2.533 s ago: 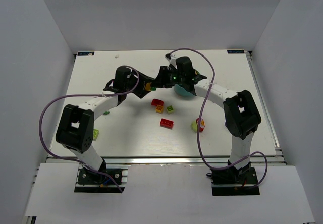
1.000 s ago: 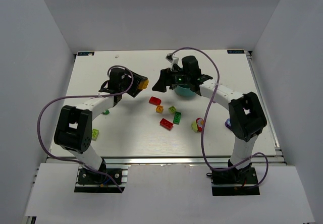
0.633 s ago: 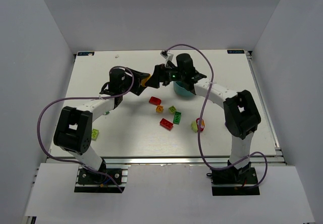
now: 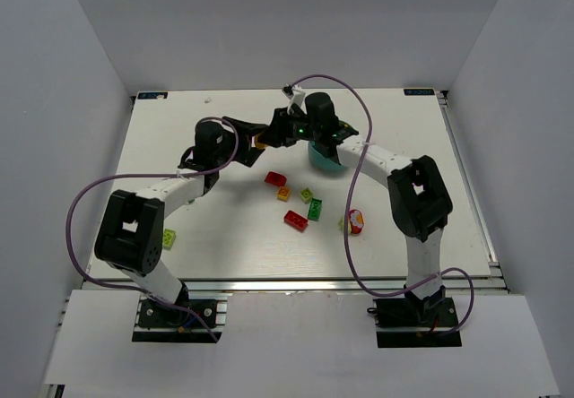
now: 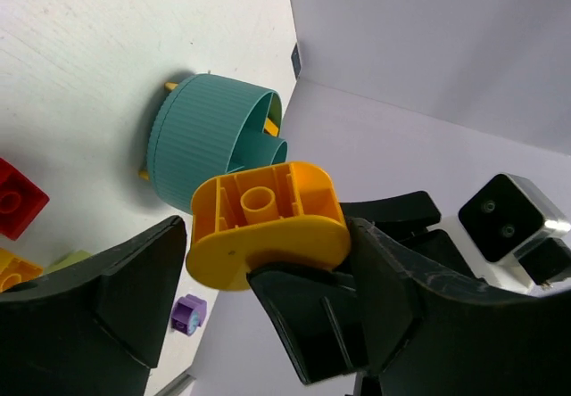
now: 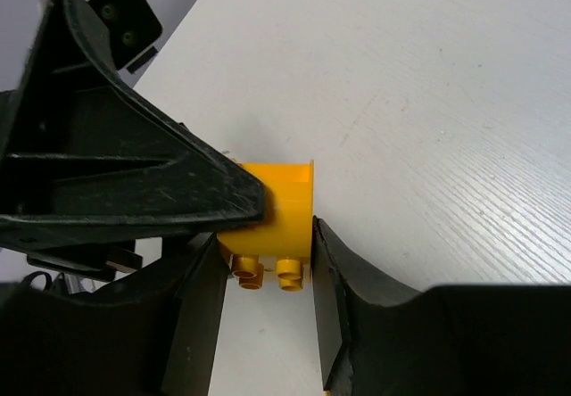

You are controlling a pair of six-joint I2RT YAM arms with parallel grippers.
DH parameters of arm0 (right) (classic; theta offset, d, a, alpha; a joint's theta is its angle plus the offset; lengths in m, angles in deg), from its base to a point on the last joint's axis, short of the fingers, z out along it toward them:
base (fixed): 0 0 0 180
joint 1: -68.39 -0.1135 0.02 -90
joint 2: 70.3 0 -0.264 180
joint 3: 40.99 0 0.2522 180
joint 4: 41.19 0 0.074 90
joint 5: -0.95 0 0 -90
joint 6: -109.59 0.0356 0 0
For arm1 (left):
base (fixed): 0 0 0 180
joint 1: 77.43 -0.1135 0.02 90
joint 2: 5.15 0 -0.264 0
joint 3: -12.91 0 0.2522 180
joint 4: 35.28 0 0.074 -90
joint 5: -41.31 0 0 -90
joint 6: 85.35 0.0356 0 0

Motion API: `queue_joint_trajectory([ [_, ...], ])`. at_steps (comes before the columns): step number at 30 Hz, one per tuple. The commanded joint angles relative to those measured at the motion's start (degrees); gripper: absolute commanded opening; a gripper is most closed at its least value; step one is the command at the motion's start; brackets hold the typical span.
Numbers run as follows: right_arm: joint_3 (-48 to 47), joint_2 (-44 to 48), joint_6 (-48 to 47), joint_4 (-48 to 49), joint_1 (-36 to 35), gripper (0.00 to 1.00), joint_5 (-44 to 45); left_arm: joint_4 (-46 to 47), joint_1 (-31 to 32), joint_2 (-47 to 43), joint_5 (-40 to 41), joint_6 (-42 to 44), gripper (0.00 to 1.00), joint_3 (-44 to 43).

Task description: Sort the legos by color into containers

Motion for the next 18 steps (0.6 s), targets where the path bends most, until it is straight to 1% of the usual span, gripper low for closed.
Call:
queue_joint_trajectory([
  [1,1.7,6.5,-5.1,0.3,2.4,0.00,-0.9,-2.4,-0.5,-5.7,1.6,4.1,0.83,-1.5],
  [4,4.8,10.7,-11.8,-1.7,3.6,0.00,-0.7,-5.5,-2.4,-7.0,2.7,7.5,0.86,-3.0],
  [5,5.6,11.7,-13.1,-2.1,4.6,0.00,-0.6,-7.0,-3.7,-7.9,3.1,10.1,0.86,-4.2],
  [6,6.3,12.7,-14.3,-2.6,5.3,0.00,-0.4,-10.5,-4.3,-8.4,3.9,11.4,0.86,-4.8],
  [9,7.5,16.3,-17.8,-5.3,8.9,0.00,-0.4,-15.1,-7.1,-10.5,5.2,15.9,0.86,-6.1],
  [12,5.8,17.1,-23.0,-8.7,14.0,0.00,-1.4,-16.4,-9.6,-12.3,4.5,18.3,0.86,-5.1],
  [13,5.3,17.0,-25.3,-9.6,15.2,0.00,-3.2,-16.4,-10.0,-12.7,4.4,18.6,0.86,-3.6],
  [14,4.6,16.8,-30.3,-11.0,17.2,0.00,-3.2,-16.3,-10.4,-13.1,4.3,18.8,0.86,-2.8],
  [17,3.5,14.9,-37.6,-11.6,20.3,0.00,-4.0,-14.9,-10.6,-14.2,3.5,18.7,0.86,1.0],
  [18,3.2,13.6,-38.5,-11.6,20.8,0.00,-4.3,-13.6,-10.6,-14.2,3.0,18.4,0.86,2.0],
])
